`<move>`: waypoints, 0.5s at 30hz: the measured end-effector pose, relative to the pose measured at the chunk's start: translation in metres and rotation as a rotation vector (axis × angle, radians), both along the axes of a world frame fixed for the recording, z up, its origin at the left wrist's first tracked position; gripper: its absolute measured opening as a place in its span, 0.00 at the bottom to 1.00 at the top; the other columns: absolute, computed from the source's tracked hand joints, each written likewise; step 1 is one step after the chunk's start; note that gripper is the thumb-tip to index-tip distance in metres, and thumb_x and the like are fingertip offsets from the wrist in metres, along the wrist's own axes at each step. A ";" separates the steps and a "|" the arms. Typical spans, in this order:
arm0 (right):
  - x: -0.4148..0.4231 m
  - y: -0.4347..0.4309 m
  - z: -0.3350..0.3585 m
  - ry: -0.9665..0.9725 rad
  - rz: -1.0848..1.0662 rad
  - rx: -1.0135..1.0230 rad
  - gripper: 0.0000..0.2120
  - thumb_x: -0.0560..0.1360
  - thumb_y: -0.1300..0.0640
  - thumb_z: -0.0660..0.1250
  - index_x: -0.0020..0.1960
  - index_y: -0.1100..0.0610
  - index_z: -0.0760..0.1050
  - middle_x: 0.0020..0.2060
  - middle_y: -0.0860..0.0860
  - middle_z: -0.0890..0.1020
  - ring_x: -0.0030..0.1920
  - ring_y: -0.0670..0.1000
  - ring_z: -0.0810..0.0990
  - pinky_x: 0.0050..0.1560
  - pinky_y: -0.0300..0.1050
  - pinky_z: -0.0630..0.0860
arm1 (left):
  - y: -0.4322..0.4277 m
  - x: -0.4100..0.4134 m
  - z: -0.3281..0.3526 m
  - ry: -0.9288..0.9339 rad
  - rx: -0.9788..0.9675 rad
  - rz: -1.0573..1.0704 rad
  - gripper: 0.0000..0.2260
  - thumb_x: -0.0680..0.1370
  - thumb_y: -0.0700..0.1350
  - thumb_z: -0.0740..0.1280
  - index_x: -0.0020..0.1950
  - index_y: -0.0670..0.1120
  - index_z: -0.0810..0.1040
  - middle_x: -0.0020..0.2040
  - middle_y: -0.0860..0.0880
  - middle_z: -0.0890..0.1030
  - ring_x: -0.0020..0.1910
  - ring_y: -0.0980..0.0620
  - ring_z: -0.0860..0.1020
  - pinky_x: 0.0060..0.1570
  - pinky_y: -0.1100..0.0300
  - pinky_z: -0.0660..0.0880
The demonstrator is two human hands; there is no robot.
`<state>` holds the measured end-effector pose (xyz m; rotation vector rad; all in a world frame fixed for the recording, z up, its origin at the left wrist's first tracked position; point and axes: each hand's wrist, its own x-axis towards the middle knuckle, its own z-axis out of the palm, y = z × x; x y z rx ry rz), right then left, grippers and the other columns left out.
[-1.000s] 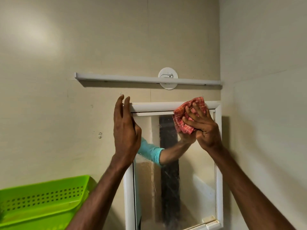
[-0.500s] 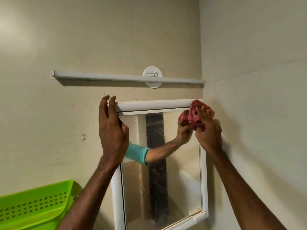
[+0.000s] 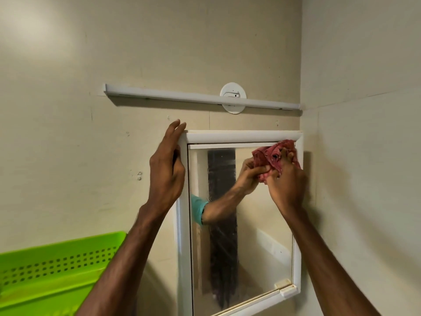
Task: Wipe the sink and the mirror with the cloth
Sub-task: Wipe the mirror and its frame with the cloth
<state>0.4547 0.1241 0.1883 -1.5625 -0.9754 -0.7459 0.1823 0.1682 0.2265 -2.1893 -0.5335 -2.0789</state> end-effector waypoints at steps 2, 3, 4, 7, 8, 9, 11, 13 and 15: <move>-0.010 0.000 0.000 0.008 -0.003 -0.025 0.27 0.77 0.59 0.70 0.74 0.61 0.71 0.64 0.63 0.80 0.61 0.66 0.81 0.65 0.62 0.78 | 0.000 -0.001 0.000 0.009 -0.011 -0.020 0.28 0.76 0.38 0.52 0.76 0.42 0.68 0.77 0.46 0.68 0.78 0.51 0.64 0.74 0.72 0.57; -0.016 -0.001 0.000 0.008 -0.002 -0.028 0.27 0.77 0.59 0.70 0.74 0.61 0.70 0.64 0.64 0.81 0.60 0.66 0.82 0.66 0.62 0.78 | 0.000 -0.002 0.000 0.009 -0.018 -0.025 0.28 0.76 0.37 0.52 0.76 0.42 0.68 0.77 0.46 0.68 0.78 0.51 0.64 0.74 0.72 0.57; -0.023 -0.001 0.000 0.006 0.000 -0.027 0.26 0.77 0.59 0.70 0.74 0.62 0.70 0.63 0.64 0.81 0.60 0.66 0.82 0.66 0.61 0.78 | 0.000 -0.002 0.000 0.009 -0.024 -0.031 0.28 0.76 0.37 0.52 0.76 0.42 0.68 0.77 0.46 0.67 0.78 0.51 0.64 0.74 0.72 0.57; -0.043 -0.001 0.000 0.017 0.011 -0.032 0.27 0.78 0.58 0.70 0.75 0.62 0.69 0.64 0.63 0.81 0.61 0.65 0.82 0.66 0.60 0.77 | 0.000 -0.002 0.000 0.006 -0.035 -0.052 0.29 0.75 0.35 0.53 0.77 0.43 0.68 0.78 0.47 0.67 0.78 0.52 0.64 0.74 0.70 0.59; -0.050 -0.001 0.000 0.023 0.014 -0.042 0.28 0.78 0.58 0.70 0.75 0.61 0.69 0.65 0.64 0.80 0.62 0.64 0.81 0.67 0.60 0.78 | 0.000 -0.002 0.000 0.002 -0.040 -0.059 0.29 0.74 0.34 0.53 0.77 0.43 0.68 0.77 0.47 0.68 0.78 0.52 0.64 0.74 0.70 0.59; -0.057 0.000 0.000 0.024 0.017 -0.053 0.28 0.77 0.58 0.70 0.76 0.61 0.68 0.67 0.64 0.79 0.63 0.64 0.81 0.67 0.60 0.78 | 0.000 -0.002 0.000 -0.002 -0.043 -0.066 0.30 0.73 0.34 0.53 0.76 0.43 0.68 0.77 0.47 0.68 0.78 0.53 0.64 0.74 0.70 0.60; -0.073 0.000 0.000 0.002 0.021 -0.064 0.29 0.77 0.58 0.69 0.76 0.61 0.67 0.68 0.63 0.78 0.65 0.64 0.80 0.67 0.60 0.77 | -0.001 -0.002 0.000 -0.013 -0.042 -0.072 0.30 0.73 0.33 0.53 0.76 0.43 0.69 0.77 0.47 0.69 0.77 0.55 0.64 0.74 0.68 0.62; -0.092 -0.001 -0.002 -0.031 0.043 -0.059 0.31 0.77 0.58 0.70 0.77 0.60 0.66 0.69 0.63 0.77 0.65 0.63 0.79 0.68 0.57 0.77 | -0.003 -0.003 0.001 -0.021 -0.031 -0.082 0.30 0.73 0.32 0.54 0.75 0.42 0.70 0.76 0.47 0.70 0.76 0.56 0.65 0.73 0.68 0.64; -0.115 -0.001 -0.005 -0.071 0.078 -0.053 0.32 0.77 0.58 0.70 0.79 0.59 0.65 0.70 0.62 0.76 0.65 0.62 0.79 0.67 0.53 0.76 | -0.004 -0.004 0.002 -0.025 -0.009 -0.099 0.31 0.72 0.28 0.54 0.74 0.41 0.71 0.74 0.46 0.71 0.74 0.54 0.69 0.68 0.72 0.66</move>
